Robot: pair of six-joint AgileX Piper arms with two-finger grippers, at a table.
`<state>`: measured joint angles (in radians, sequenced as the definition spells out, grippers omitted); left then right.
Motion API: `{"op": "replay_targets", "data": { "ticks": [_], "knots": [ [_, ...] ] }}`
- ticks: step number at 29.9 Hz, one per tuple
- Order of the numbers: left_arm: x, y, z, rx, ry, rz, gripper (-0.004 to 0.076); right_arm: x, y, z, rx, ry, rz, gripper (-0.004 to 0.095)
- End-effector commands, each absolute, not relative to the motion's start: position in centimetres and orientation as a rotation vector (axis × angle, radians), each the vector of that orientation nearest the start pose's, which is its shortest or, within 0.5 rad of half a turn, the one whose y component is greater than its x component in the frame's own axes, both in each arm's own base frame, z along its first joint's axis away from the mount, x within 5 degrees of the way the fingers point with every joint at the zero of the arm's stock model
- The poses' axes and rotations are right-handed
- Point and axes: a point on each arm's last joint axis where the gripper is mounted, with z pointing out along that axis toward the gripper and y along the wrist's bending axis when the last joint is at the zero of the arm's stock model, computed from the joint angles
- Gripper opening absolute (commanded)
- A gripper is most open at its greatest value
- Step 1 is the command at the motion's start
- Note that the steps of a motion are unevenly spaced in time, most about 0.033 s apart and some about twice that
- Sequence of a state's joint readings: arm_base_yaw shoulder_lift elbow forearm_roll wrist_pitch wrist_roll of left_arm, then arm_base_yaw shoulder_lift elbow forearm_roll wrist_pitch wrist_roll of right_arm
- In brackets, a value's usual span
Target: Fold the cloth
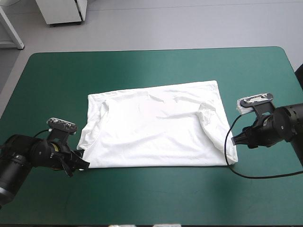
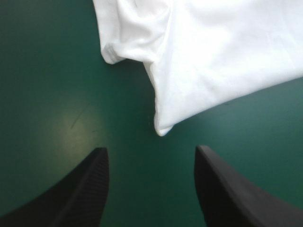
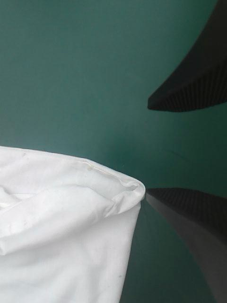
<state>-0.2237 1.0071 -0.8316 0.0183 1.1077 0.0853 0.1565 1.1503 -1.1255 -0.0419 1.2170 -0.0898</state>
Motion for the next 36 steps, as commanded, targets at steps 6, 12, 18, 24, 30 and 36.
{"op": "replay_targets", "data": {
  "ticks": [6,12,18,24,30,36],
  "knots": [
    [19.4,-4.8,26.8,0.433,2.744,-0.073,0.0403,21.1,2.7,35.7,-0.326,2.637,-0.053,0.0482],
    [21.1,-5.2,24.0,0.447,2.852,-0.063,0.0403,22.2,2.9,34.8,-0.333,2.675,-0.055,0.0482],
    [22.2,-5.5,22.3,0.446,2.904,-0.068,0.0403,23.2,3.2,34.0,-0.331,2.685,-0.023,0.0482],
    [22.8,-5.6,21.2,0.445,2.928,-0.069,0.037,24.8,3.4,32.3,-0.341,2.748,-0.025,0.0482],
    [23.2,-5.7,20.2,0.446,2.972,-0.071,0.0045,26.2,4.3,30.1,-0.341,2.831,0.067,0.0483],
    [23.2,-5.8,20.0,0.474,2.975,-0.068,-0.0007,26.6,4.6,27.8,-0.345,2.918,0.118,0.0483]
  ]
}}
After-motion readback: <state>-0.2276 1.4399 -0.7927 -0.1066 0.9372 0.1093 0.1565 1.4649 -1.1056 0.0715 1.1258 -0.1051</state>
